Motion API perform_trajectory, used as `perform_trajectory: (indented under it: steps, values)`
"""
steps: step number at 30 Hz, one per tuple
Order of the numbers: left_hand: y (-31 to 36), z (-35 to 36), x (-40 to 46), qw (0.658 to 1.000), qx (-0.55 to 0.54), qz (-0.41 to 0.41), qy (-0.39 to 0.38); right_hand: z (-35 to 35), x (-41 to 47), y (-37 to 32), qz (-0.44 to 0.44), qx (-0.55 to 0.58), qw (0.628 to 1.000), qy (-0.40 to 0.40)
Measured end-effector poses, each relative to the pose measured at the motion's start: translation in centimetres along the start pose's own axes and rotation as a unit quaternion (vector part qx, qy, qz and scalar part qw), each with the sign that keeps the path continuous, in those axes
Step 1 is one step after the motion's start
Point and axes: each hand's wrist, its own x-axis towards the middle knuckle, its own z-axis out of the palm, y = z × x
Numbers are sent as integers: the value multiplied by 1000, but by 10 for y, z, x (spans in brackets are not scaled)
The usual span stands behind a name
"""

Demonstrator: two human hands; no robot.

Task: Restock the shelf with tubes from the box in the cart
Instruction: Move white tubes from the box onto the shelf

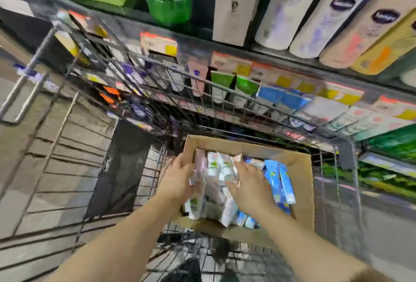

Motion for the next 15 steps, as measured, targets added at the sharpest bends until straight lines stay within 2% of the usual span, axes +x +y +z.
perform_trajectory:
  steps: [2,4,6,8,10,12,15]
  values:
    - [-1,13,7,998,-32,2,-45,16,6,7,11,8,1000,-11]
    - [4,21,19,997,8,55,-52,32,11,13,14,8,1000,-18]
    - [11,24,18,994,-25,78,-67,46,13,18,12,5,1000,-23]
    - [-8,48,19,998,-48,36,-23,58,15,22,14,14,999,-28]
    - [-19,58,21,1000,9,-1,19,66,16,25,15,22,999,-37]
    - [-27,65,22,998,58,-6,32,71,15,26,18,26,998,-51]
    - [-26,60,22,997,38,-16,64,69,13,23,22,21,997,-65]
